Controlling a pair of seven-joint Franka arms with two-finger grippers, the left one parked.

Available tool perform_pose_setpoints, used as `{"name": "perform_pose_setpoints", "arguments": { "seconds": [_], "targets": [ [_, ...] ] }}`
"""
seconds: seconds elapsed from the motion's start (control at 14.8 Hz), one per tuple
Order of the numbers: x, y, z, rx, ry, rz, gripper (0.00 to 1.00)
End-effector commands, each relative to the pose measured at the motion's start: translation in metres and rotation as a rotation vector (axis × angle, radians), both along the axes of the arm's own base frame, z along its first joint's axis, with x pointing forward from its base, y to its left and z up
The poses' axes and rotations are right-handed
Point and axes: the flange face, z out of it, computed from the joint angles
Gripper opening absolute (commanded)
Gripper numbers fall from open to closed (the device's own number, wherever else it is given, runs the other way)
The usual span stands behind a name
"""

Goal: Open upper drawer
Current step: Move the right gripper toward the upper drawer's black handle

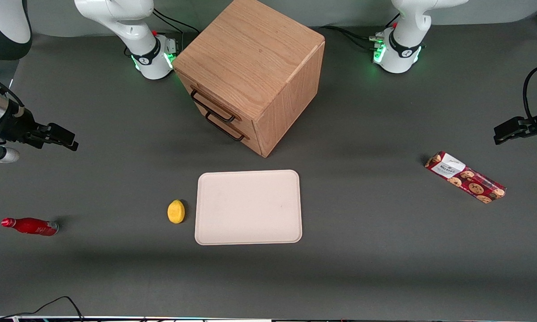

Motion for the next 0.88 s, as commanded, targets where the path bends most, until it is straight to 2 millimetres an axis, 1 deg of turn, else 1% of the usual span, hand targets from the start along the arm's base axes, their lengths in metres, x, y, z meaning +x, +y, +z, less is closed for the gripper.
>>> {"name": "perform_pose_setpoints", "arguments": {
  "seconds": [0.0, 0.2, 0.34, 0.47, 0.54, 0.68, 0.74, 0.81],
  "targets": [
    [-0.007, 0.001, 0.007, -0.014, -0.024, 0.012, 1.00],
    [-0.006, 0.002, 0.007, -0.013, -0.026, 0.012, 1.00],
    [-0.006, 0.009, 0.008, -0.011, -0.027, 0.023, 1.00],
    [-0.008, 0.013, 0.004, -0.009, -0.008, 0.045, 1.00],
    [-0.009, 0.021, 0.003, -0.004, -0.005, 0.059, 1.00],
    [-0.012, 0.054, -0.002, -0.006, 0.020, 0.119, 1.00],
    [-0.015, 0.072, -0.010, -0.007, 0.044, 0.169, 1.00],
    [-0.019, 0.097, -0.015, -0.007, 0.051, 0.267, 1.00]
  ]
}}
